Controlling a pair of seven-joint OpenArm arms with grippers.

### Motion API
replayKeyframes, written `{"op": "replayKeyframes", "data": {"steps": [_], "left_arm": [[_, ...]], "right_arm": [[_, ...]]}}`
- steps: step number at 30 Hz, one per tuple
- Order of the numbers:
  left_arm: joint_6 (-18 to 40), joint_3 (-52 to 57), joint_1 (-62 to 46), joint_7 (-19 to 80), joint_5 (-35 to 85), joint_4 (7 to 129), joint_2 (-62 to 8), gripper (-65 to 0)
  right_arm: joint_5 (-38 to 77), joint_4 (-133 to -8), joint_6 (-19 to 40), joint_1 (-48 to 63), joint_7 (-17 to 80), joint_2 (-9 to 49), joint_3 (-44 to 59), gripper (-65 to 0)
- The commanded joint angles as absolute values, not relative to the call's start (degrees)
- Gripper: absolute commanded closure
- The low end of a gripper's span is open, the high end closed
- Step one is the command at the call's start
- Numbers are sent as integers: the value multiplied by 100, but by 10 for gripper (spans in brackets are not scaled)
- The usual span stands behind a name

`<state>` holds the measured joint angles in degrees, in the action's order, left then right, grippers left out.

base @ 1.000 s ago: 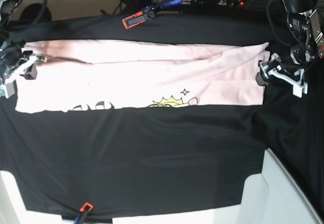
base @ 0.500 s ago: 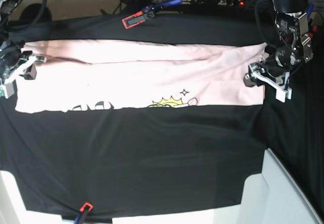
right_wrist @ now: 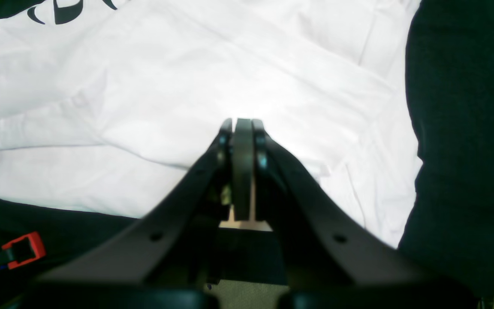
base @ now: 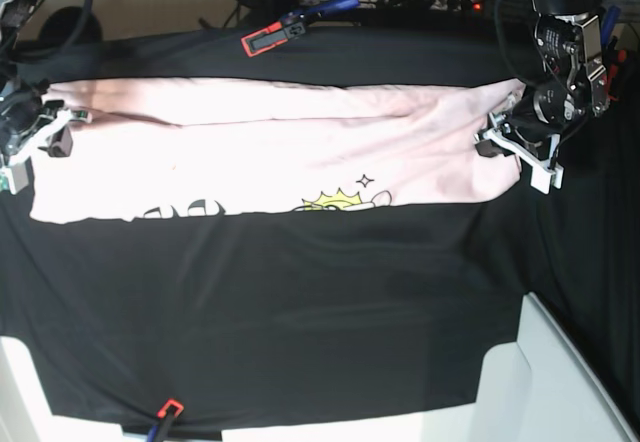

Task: Fold the T-shirt properly
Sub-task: 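Lift the strip end with the left gripper and fold it toward the right gripper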

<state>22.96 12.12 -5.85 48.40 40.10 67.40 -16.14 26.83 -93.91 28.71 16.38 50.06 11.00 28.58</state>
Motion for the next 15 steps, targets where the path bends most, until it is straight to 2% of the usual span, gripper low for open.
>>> {"op": "replayKeyframes", "data": {"steps": [1,6,15], "left_arm": [[2334,1253,-532,4857,4057,6879,-1710,0],[2316,1798,-848,4901,4057,7811,-1736,0],[2308,2079,-919,6114,4022,9297,-1490,0]], "right_arm": [[2765,-9473,2905,1613,4927,1174,2879,-3],[2765,-9473,2905,1613,4927,1174,2879,-3],[2765,-9473,2905,1613,4927,1024,2870,-3]]}}
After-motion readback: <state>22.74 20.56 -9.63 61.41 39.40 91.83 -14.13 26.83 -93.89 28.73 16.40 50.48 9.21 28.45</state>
